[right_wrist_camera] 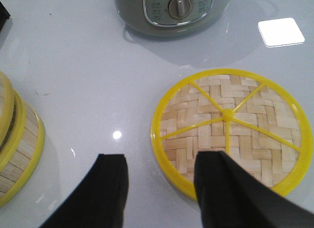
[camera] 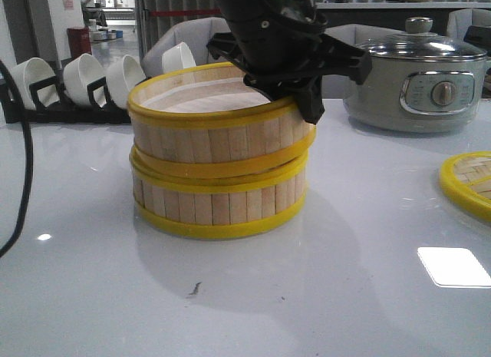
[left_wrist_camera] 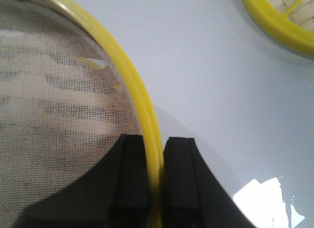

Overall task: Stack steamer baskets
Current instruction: 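Lift the basket with the left gripper and carry it over the center basket, then lower the basket onto the center basket and open the left gripper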

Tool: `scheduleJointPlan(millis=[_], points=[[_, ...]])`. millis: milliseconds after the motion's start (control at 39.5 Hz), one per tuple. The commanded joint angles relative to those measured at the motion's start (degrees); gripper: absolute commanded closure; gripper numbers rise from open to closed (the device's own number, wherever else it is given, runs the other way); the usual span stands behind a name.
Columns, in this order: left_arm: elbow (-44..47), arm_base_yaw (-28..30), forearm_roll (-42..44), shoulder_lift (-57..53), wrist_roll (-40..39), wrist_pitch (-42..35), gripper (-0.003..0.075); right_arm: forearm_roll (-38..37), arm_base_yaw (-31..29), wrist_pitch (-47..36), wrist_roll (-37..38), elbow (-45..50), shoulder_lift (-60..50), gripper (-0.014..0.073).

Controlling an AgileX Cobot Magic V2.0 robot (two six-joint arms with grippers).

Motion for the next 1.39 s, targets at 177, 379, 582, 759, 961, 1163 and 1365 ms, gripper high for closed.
scheduleJointPlan(millis=[177, 379, 582, 759, 961, 1163, 1365], points=[[-2.3, -0.44, 0.39, -3.55, 0.42, -2.74, 0.0636, 0.22, -0.32, -4.13, -0.45, -2.05, -0.43, 0.0167], [-2.3, -0.44, 0.66, -3.55, 0.42, -2.08, 0.0636, 0.22, -0.32, -3.85, -0.45, -2.06, -0.43, 0.0167], [-2.3, -0.44, 2.31, -3.55, 0.42, -1.2, 0.0636, 0.22, -0.32, -3.79, -0.45, -2.06, -0.43, 0.0167], [-2.3, -0.44, 2.94, -3.55, 0.42, -1.11, 0.0636, 0.22, -0.32, -3.79, -0.45, -2.06, -0.43, 0.0167], [-2.3, -0.44, 2.94, -2.98, 0.42, -0.98, 0.0636, 0.22, -0.32, -3.72, -0.45, -2.06, -0.43, 0.0167], [-2.3, -0.44, 2.84, -2.03, 0.42, -0.53, 0.0635, 0.22, -0.32, -3.56, -0.45, -2.06, -0.43, 0.0167], [-2.3, -0.44, 2.84, -2.03, 0.42, -0.53, 0.0631, 0.22, -0.32, -3.51, -0.45, -2.06, -0.43, 0.0167]])
